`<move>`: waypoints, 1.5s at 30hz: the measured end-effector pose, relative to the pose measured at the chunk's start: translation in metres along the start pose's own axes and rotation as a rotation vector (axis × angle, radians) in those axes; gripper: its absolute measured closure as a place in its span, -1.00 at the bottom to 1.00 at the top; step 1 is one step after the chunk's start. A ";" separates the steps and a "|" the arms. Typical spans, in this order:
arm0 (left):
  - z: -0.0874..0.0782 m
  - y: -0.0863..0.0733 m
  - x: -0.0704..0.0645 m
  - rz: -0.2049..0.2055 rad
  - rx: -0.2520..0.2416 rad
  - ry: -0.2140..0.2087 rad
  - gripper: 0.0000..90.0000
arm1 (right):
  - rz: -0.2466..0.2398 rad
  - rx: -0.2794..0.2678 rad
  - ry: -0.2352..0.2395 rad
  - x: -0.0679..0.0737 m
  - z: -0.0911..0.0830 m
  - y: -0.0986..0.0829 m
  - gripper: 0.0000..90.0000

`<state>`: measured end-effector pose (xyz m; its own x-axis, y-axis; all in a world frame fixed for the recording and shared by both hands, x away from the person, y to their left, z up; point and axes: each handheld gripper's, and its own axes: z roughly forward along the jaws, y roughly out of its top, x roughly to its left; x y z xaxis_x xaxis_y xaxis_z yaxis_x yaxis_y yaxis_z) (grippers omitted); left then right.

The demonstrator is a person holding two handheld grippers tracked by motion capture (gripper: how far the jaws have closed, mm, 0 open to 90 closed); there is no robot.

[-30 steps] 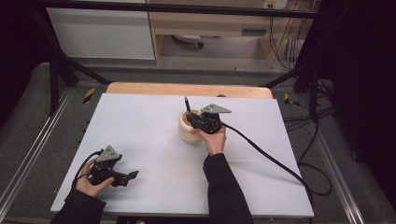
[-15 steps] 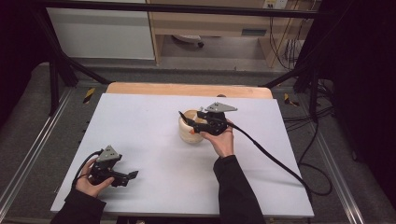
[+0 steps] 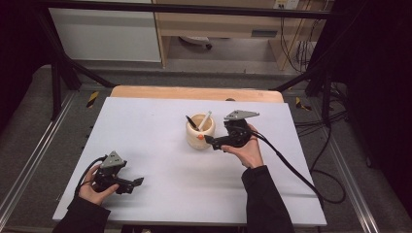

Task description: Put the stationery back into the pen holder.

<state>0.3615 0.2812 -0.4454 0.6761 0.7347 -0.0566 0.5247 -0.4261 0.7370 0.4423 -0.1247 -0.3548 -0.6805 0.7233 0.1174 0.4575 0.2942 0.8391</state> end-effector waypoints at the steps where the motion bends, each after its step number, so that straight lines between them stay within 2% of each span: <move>1: 0.000 0.000 0.000 0.000 -0.001 0.000 -0.93 | -0.004 0.010 0.000 -0.001 -0.002 -0.002 -0.90; 7: 0.001 0.000 0.000 -0.004 0.002 -0.001 -0.93 | -0.002 0.032 -0.004 -0.011 -0.019 -0.023 -0.98; 12: 0.001 0.000 0.001 -0.017 0.003 -0.002 -0.93 | 0.015 0.028 0.003 -0.021 -0.032 -0.045 -0.98; 26: 0.002 -0.001 0.002 -0.013 0.001 -0.001 -0.93 | 0.053 0.082 0.004 -0.043 -0.052 -0.114 -0.98; 28: 0.002 0.000 0.002 -0.010 0.000 -0.001 -0.93 | 0.043 0.083 0.005 -0.046 -0.056 -0.121 -0.98; 36: 0.002 -0.001 0.002 0.000 -0.003 -0.001 -0.93 | 0.049 0.091 0.010 -0.053 -0.070 -0.143 -0.98; 39: 0.003 -0.001 0.002 0.003 -0.001 -0.001 -0.93 | 0.070 0.099 0.004 -0.055 -0.074 -0.151 -0.98; 45: 0.003 -0.001 0.002 0.004 0.000 -0.003 -0.93 | 0.075 0.104 -0.002 -0.060 -0.077 -0.158 -0.98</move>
<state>0.3638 0.2815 -0.4484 0.6795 0.7316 -0.0555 0.5221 -0.4290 0.7372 0.3667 -0.2626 -0.4533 -0.6408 0.7470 0.1769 0.5642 0.3020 0.7684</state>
